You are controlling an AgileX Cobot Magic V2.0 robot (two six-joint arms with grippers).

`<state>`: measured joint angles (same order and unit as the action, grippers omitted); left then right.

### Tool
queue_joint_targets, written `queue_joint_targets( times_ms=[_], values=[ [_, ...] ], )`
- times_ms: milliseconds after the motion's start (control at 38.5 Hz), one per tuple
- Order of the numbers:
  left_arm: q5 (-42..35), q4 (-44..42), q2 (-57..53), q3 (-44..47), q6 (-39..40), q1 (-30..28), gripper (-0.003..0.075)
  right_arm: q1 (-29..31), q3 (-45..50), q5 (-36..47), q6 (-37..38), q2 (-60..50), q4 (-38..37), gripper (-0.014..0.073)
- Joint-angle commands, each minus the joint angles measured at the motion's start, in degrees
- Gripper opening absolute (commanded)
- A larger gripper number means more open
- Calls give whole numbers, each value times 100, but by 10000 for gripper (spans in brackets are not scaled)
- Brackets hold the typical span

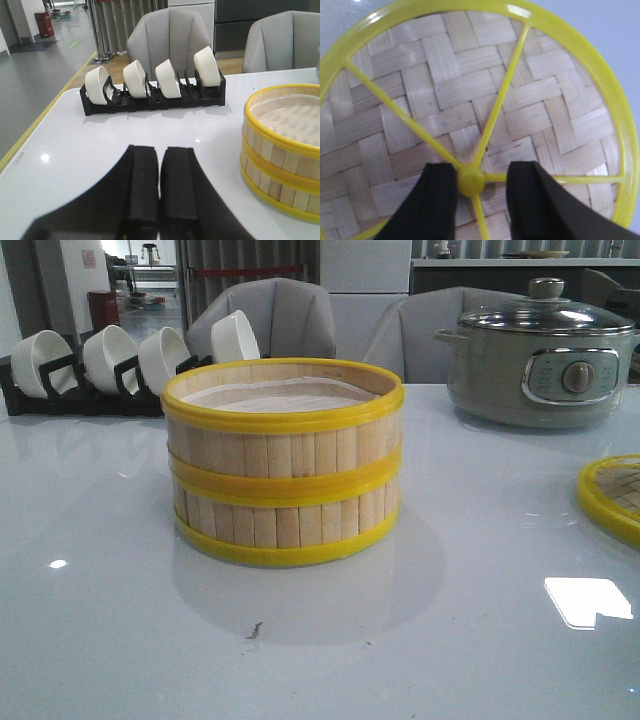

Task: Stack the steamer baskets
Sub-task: 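Lift the woven lid with the right gripper toward the stack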

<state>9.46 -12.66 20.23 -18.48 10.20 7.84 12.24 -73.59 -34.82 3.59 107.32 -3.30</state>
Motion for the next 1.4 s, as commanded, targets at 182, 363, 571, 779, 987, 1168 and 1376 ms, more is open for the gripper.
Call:
queue_joint_targets(
  times_ms=[182, 363, 571, 779, 987, 1168, 1376],
  values=[
    [-523, -6, 78, -164, 36, -15, 95, 39, -198, 290, -17, -166, 37, 126],
    [-523, -6, 78, -164, 36, -15, 95, -27, -207, 349, -17, -138, 50, 49],
    [-523, -6, 78, -164, 36, -15, 95, -292, -703, -121, -17, -215, 57, 48],
    [-523, -6, 78, -164, 36, -15, 95, -773, -1490, -454, -17, -493, 57, 48],
    [-523, -6, 78, -164, 36, -15, 95, -1467, -2528, -846, -17, -628, 71, 48],
    [-523, -6, 78, -164, 36, -15, 95, -2186, -3404, -1235, -17, -529, 116, 48],
    [-523, -6, 78, -164, 36, -15, 95, -3086, -4163, -1597, -17, -151, 396, 48]
  ],
)
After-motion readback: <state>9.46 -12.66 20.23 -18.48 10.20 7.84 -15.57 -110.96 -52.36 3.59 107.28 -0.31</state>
